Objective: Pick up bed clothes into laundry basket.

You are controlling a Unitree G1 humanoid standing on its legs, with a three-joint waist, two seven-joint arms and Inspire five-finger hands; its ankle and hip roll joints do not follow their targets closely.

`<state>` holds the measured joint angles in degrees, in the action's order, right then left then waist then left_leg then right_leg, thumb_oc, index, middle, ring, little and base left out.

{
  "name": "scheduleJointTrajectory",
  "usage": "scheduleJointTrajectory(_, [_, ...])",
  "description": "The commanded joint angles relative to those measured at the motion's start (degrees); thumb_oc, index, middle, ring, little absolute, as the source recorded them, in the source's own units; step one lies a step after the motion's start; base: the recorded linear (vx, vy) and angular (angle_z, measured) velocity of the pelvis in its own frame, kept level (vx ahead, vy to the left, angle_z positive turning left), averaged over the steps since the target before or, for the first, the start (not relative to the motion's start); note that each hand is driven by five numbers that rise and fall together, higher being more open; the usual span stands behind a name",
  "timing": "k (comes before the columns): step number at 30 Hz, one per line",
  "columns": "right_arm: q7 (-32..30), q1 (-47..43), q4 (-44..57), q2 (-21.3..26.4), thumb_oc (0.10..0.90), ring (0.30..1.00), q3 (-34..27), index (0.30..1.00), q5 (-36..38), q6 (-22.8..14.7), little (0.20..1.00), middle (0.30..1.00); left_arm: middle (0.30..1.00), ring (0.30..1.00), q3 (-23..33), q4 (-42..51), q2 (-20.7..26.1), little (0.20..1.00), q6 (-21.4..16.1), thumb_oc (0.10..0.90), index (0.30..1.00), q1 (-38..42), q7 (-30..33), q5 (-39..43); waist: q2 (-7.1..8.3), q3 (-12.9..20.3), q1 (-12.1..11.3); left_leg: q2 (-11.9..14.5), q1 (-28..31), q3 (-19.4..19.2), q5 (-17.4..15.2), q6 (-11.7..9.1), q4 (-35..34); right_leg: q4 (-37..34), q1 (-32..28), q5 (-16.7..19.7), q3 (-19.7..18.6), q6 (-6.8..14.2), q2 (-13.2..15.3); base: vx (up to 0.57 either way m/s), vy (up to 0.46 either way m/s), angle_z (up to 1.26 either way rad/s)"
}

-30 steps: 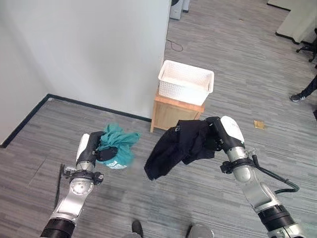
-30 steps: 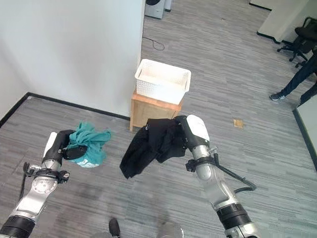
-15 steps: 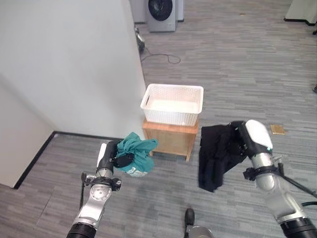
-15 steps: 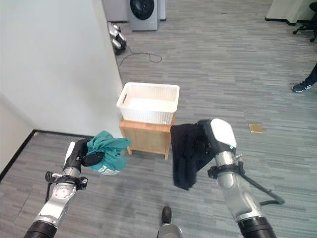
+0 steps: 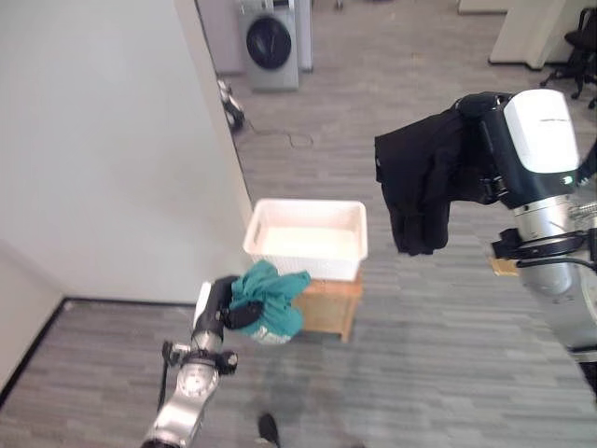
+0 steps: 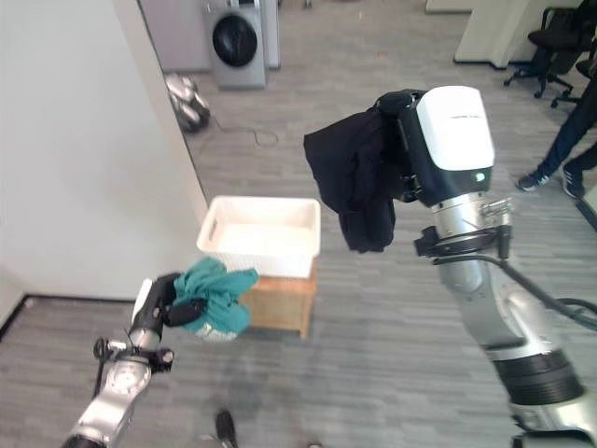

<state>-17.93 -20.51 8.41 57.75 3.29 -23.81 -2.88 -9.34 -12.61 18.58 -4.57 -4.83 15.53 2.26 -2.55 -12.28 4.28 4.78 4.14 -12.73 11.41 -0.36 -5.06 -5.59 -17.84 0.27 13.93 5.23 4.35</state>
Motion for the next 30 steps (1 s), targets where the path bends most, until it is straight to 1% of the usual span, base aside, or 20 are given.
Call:
scheduleJointTrajectory(1, [-5.6, -15.6, -6.7, 6.5, 0.400, 0.300, 1.1, 0.300, 3.8, -0.4, 0.300, 0.300, 0.300, 0.300, 3.0, 6.2, 3.0, 0.300, -5.8, 0.400, 0.300, 0.0, 2.1, 2.5, 2.47, 5.9, -4.0, 4.7, 2.9, -2.8, -6.0, -6.4, 0.7, 0.6, 4.4, -8.2, 0.2, -0.9, 0.0, 0.08, -0.004, 0.45])
scheduleJointTrajectory(2, [-5.5, -18.5, -9.0, 7.9, 0.400, 0.300, 3.1, 0.300, 4.4, 0.0, 0.300, 0.300, 0.300, 0.300, 2.8, 5.5, 3.1, 0.300, -5.8, 0.400, 0.300, -0.5, 2.1, 2.9, 2.79, 6.1, -4.4, 4.7, 2.9, -2.7, -6.0, -6.4, 0.6, 0.6, 4.6, -8.2, 0.4, -0.8, 0.1, 0.07, -0.004, 0.36])
scheduleJointTrajectory(3, [-5.6, -19.8, -9.6, 8.0, 0.400, 0.300, 4.3, 0.300, 4.5, -0.1, 0.300, 0.300, 0.300, 0.300, 3.0, 5.5, 2.8, 0.300, -5.8, 0.400, 0.300, -0.5, 2.1, 2.9, 2.57, 6.1, -4.1, 4.7, 2.8, -2.8, -6.0, -6.4, 0.6, 0.6, 4.8, -8.2, 0.3, -0.8, 0.1, 0.04, 0.005, 0.19])
scheduleJointTrajectory(4, [-5.4, -22.8, -13.7, 9.6, 0.400, 0.300, 6.8, 0.300, 5.2, 1.0, 0.300, 0.300, 0.300, 0.300, 2.9, 3.9, 3.0, 0.300, -5.7, 0.400, 0.300, -1.0, 2.0, 3.9, 3.27, 6.4, -5.0, 4.8, 2.5, -2.8, -5.9, -6.4, 0.3, 0.6, 5.1, -8.1, 0.6, -0.5, 0.2, 0.02, 0.011, 0.14])
scheduleJointTrajectory(5, [-5.4, -24.9, -15.3, 10.1, 0.400, 0.300, 8.3, 0.300, 5.7, 1.3, 0.300, 0.300, 0.300, 0.300, 3.0, 3.3, 2.8, 0.300, -5.7, 0.400, 0.300, -1.5, 1.9, 4.2, 3.38, 6.5, -5.2, 4.8, 2.3, -2.9, -6.0, -6.4, 0.2, 0.6, 5.4, -8.1, 0.7, -0.4, 0.3, 0.02, 0.011, 0.17])
scheduleJointTrajectory(6, [-5.4, -25.8, -15.6, 10.1, 0.400, 0.300, 9.1, 0.300, 5.8, 1.3, 0.300, 0.300, 0.300, 0.300, 3.1, 3.2, 2.7, 0.300, -5.7, 0.400, 0.300, -1.5, 1.9, 4.3, 3.24, 6.6, -5.0, 4.8, 2.2, -2.9, -6.0, -6.4, 0.2, 0.6, 5.5, -8.1, 0.7, -0.4, 0.3, 0.01, 0.014, 0.19])
scheduleJointTrajectory(9, [-5.5, -29.4, -19.4, 10.8, 0.400, 0.300, 11.8, 0.300, 6.3, 2.1, 0.300, 0.300, 0.300, 0.300, 3.6, 1.8, 2.9, 0.300, -5.6, 0.400, 0.300, -2.5, 1.8, 4.9, 3.64, 6.8, -5.7, 4.8, 1.5, -2.4, -6.2, -6.4, 0.1, 0.6, 6.0, -8.1, 1.2, -0.2, 0.4, 0.04, 0.016, 0.13])
scheduleJointTrajectory(10, [-5.2, -32.8, -21.4, 11.1, 0.400, 0.300, 14.4, 0.300, 6.1, 2.6, 0.300, 0.300, 0.300, 0.300, 3.8, 0.8, 3.2, 0.300, -5.7, 0.400, 0.300, -2.7, 1.7, 5.0, 4.02, 7.0, -6.3, 4.7, 1.1, -2.1, -6.5, -6.4, 0.1, 0.6, 6.2, -8.2, 1.7, 0.0, 0.6, 0.05, 0.015, 0.03])
scheduleJointTrajectory(14, [-5.2, -37.3, -24.7, 10.8, 0.400, 0.300, 17.9, 0.300, 6.0, 3.1, 0.300, 0.300, 0.300, 0.300, 3.7, 0.0, 3.5, 0.300, -5.7, 0.400, 0.300, -3.1, 1.8, 5.3, 4.61, 7.1, -7.5, 4.6, 0.5, -1.3, -6.8, -6.3, 0.1, 0.6, 6.4, -8.1, 2.5, 0.3, 0.8, 0.05, 0.028, 0.20])
scheduleJointTrajectory(16, [-5.0, -38.6, -25.6, 10.6, 0.400, 0.300, 18.9, 0.300, 6.0, 3.2, 0.300, 0.300, 0.300, 0.300, 3.8, -0.1, 3.4, 0.300, -5.8, 0.400, 0.300, -3.1, 1.7, 5.5, 4.68, 7.2, -7.6, 4.5, 0.3, -1.1, -6.9, -6.3, 0.1, 0.6, 6.6, -8.1, 2.7, 0.4, 1.0, 0.04, 0.029, 0.10])
scheduleJointTrajectory(20, [-5.3, -44.3, -29.7, 9.9, 0.400, 0.300, 22.7, 0.300, 5.9, 3.7, 0.300, 0.300, 0.300, 0.300, 2.9, -0.8, 3.9, 0.300, -6.0, 0.400, 0.300, -3.0, 1.0, 5.9, 5.81, 7.2, -9.2, 4.2, -0.6, -0.4, -7.7, -6.0, 0.1, 0.6, 6.8, -7.9, 3.7, 1.0, 1.4, 0.06, 0.041, 0.11])
scheduleJointTrajectory(21, [-5.4, -44.9, -30.0, 9.9, 0.400, 0.300, 23.2, 0.300, 6.0, 3.6, 0.300, 0.300, 0.300, 0.300, 2.9, -0.9, 3.7, 0.300, -6.0, 0.400, 0.300, -3.0, 1.0, 5.9, 5.70, 7.2, -9.1, 4.1, -0.7, -0.4, -7.7, -6.0, 0.1, 0.6, 6.9, -7.9, 3.7, 1.0, 1.4, 0.06, 0.048, 0.06])
scheduleJointTrajectory(22, [-5.6, -47.5, -32.2, 9.8, 0.400, 0.300, 24.9, 0.300, 5.9, 3.9, 0.300, 0.300, 0.300, 0.300, 2.5, -1.2, 4.1, 0.300, -6.0, 0.400, 0.300, -3.0, 0.8, 6.0, 6.32, 7.2, -9.9, 3.8, -1.0, -0.1, -8.0, -5.8, 0.1, 0.6, 6.9, -7.9, 4.2, 1.3, 1.7, 0.06, 0.052, 0.07])
scheduleJointTrajectory(23, [-5.7, -48.9, -33.4, 9.9, 0.400, 0.300, 25.9, 0.300, 6.0, 4.1, 0.300, 0.300, 0.300, 0.300, 2.4, -1.5, 4.1, 0.300, -5.9, 0.400, 0.300, -3.0, 0.6, 6.0, 6.47, 7.2, -10.1, 3.7, -1.2, 0.1, -8.2, -5.7, 0.1, 0.6, 7.0, -7.8, 4.3, 1.4, 1.9, 0.09, 0.075, 0.04])
scheduleJointTrajectory(27, [-6.3, -51.4, -34.9, 11.4, 0.400, 0.300, 26.7, 0.300, 5.1, 4.9, 0.300, 0.300, 0.300, 0.300, 2.2, -2.8, 4.4, 0.300, -5.6, 0.400, 0.300, -2.8, 0.3, 5.4, 7.14, 7.1, -10.4, 2.8, -1.7, 0.6, -9.1, -5.2, 0.1, 0.6, 6.8, -7.5, 5.3, 2.0, 2.7, 0.09, 0.073, 0.07])
scheduleJointTrajectory(28, [-7.0, -50.4, -35.4, 12.4, 0.400, 0.300, 25.1, 0.300, 5.0, 5.4, 0.300, 0.300, 0.300, 0.300, 2.2, -3.1, 4.5, 0.300, -5.2, 0.400, 0.300, -2.7, -0.1, 4.8, 7.36, 7.1, -10.4, 2.2, -1.8, 1.0, -9.8, -4.9, 0.1, 0.6, 6.4, -7.5, 5.6, 2.4, 3.2, 0.13, 0.083, 0.09])
scheduleJointTrajectory(30, [-7.2, -49.7, -35.6, 13.0, 0.400, 0.300, 24.3, 0.300, 4.7, 5.5, 0.300, 0.300, 0.300, 0.300, 2.2, -3.5, 4.9, 0.300, -5.1, 0.400, 0.300, -2.4, -0.2, 4.6, 7.56, 7.1, -10.4, 1.8, -2.3, 1.3, -9.8, -4.6, 0.1, 0.6, 6.4, -7.1, 6.0, 2.6, 3.5, 0.07, 0.053, 0.17])
